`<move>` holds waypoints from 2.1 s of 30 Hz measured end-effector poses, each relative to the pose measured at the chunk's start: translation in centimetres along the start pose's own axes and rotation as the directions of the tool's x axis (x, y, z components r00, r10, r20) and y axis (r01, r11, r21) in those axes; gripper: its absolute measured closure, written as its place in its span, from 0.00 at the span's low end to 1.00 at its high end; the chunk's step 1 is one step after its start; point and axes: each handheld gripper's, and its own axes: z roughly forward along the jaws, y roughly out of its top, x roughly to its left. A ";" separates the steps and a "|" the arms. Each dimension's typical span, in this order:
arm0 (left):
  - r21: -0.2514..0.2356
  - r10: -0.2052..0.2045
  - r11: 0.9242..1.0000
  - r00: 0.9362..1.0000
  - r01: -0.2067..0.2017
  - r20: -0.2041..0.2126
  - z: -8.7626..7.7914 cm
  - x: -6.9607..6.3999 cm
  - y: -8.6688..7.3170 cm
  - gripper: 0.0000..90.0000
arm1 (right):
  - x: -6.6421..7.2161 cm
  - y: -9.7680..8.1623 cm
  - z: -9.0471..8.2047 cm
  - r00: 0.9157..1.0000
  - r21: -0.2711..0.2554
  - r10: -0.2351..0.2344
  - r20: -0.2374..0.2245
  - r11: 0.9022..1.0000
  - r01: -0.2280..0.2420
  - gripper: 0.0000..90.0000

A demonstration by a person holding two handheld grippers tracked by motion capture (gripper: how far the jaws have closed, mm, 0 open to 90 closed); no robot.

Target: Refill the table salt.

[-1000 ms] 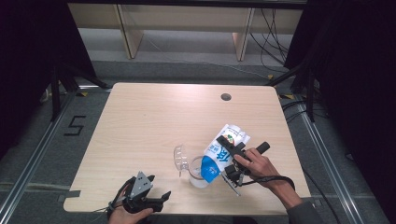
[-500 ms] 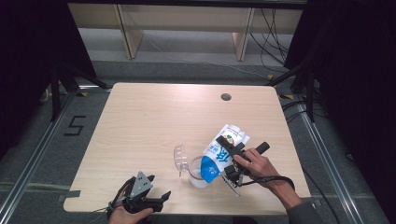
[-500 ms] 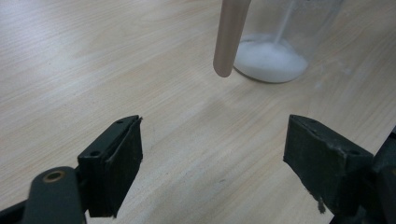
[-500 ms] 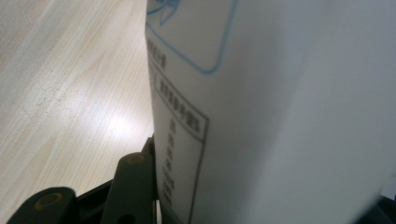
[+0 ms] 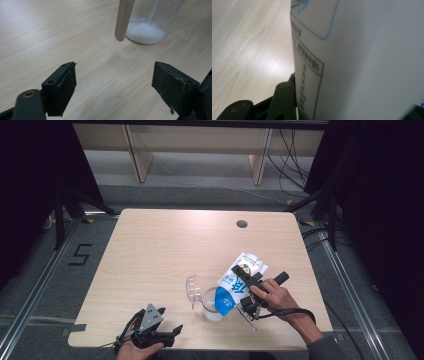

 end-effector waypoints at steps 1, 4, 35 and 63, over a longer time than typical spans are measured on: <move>0.000 0.001 1.000 1.000 -0.001 -0.001 0.0 0.0 0.0 0.21 | 0.0 0.0 0.0 1.000 0.000 0.000 0.000 1.000 0.000 0.62; -0.003 -0.004 1.000 1.000 0.004 -0.001 0.0 0.0 0.0 0.21 | 0.0 0.0 0.0 1.000 0.005 -0.007 -0.001 1.000 0.007 0.63; -0.009 0.017 1.000 1.000 -0.017 -0.001 0.0 0.1 0.1 0.21 | 0.3 -0.1 0.0 1.000 0.026 0.009 -0.014 1.000 -0.009 0.64; -0.008 0.011 1.000 1.000 -0.011 -0.007 0.0 0.0 0.0 0.21 | 0.2 -0.1 0.0 1.000 0.025 -0.001 -0.008 1.000 0.002 0.66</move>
